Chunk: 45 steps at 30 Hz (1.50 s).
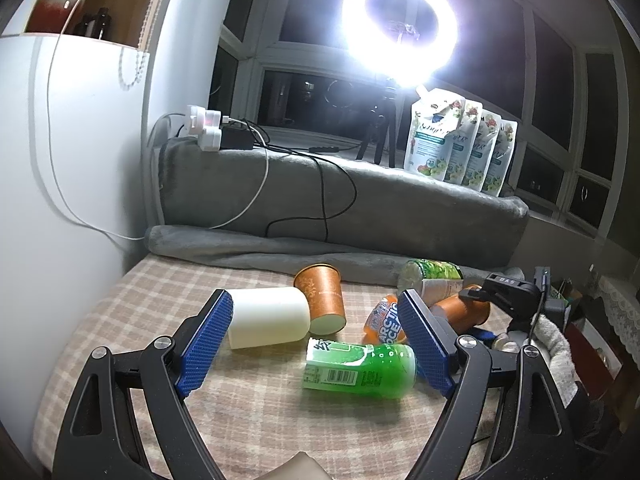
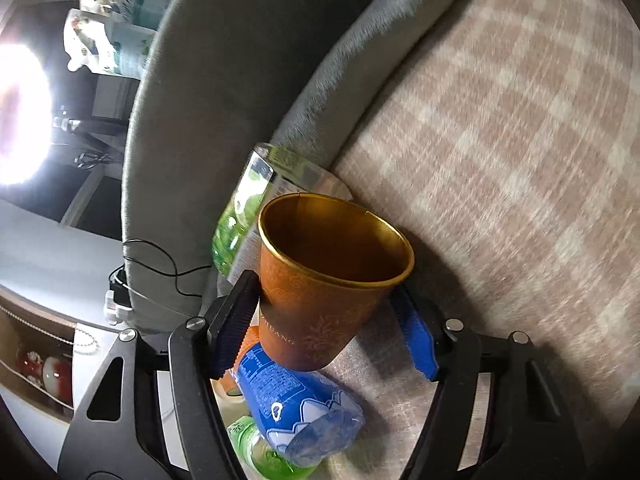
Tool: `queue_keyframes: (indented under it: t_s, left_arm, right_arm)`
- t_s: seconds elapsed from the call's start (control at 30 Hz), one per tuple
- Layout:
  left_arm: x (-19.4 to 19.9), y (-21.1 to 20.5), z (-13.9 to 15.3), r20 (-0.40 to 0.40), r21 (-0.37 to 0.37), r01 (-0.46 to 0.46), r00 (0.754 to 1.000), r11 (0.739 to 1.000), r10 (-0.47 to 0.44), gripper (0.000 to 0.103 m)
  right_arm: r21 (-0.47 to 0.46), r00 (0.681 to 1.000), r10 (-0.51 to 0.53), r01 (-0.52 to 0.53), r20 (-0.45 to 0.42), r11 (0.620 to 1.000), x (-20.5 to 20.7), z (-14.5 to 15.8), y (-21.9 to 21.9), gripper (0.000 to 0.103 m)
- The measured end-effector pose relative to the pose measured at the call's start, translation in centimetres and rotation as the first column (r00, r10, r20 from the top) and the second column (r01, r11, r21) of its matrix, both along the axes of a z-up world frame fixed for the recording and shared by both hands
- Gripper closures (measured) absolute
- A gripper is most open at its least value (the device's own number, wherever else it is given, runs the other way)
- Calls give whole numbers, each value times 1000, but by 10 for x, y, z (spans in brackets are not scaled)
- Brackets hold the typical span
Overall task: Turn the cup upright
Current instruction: 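Reach the right gripper to the copper-orange cup lying on its side and grasp it, then lift the cup with the right gripper, turning it rim-up toward the left gripper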
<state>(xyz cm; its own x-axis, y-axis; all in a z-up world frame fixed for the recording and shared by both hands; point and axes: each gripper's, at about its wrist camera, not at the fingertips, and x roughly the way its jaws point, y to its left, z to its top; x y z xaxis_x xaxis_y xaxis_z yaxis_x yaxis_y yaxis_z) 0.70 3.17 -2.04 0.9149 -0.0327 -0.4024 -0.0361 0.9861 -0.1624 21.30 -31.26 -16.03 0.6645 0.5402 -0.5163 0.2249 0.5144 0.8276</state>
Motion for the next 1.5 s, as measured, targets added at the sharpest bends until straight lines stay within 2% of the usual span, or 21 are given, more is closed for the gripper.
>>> queue_keyframes:
  t_s: [0.27, 0.33, 0.47, 0.57, 0.67, 0.9, 0.97, 1.07, 1.13, 1.37, 1.5]
  left_arm:
    - [2, -1, -5, -41, -21, 29, 999, 999, -30, 18]
    - [2, 0, -7, -57, -26, 28, 998, 999, -30, 18]
    - [4, 7, -13, -113, -58, 54, 992, 997, -60, 18]
    - [9, 12, -24, -184, -110, 87, 977, 990, -106, 19]
    - [15, 17, -36, -247, -170, 96, 959, 981, -137, 19]
    - [18, 11, -50, -310, -262, 133, 927, 956, -213, 19]
    - [17, 10, -51, -316, -277, 142, 921, 950, -229, 19]
    - [17, 10, -53, -325, -297, 143, 914, 944, -240, 19]
    - [17, 14, -55, -332, -313, 139, 911, 939, -245, 19]
    - [19, 16, -59, -347, -321, 130, 905, 938, -244, 19]
    - [19, 16, -59, -353, -320, 132, 903, 938, -247, 19]
  right_arm:
    - [-43, 995, 66, -63, 80, 997, -25, 21, -34, 33]
    - [-82, 984, 143, -135, 103, 987, -32, 31, -34, 33]
    - [-157, 942, 310, -290, 127, 944, -49, 47, -29, 33]
    - [-222, 889, 441, -408, 125, 886, -62, 57, -17, 33]
    - [-233, 820, 562, -529, 107, 816, -75, 59, 1, 33]
    - [-239, 599, 801, -777, 8, 583, -104, 47, 61, 33]
    - [-228, 558, 830, -811, -23, 539, -106, 41, 72, 33]
    - [-234, 526, 849, -833, -56, 501, -108, 34, 80, 33]
    - [-225, 515, 855, -842, -68, 490, -108, 28, 86, 33]
    - [-229, 494, 863, -857, -111, 461, -103, 16, 109, 32]
    - [-280, 487, 866, -852, -115, 442, -100, 20, 124, 32]
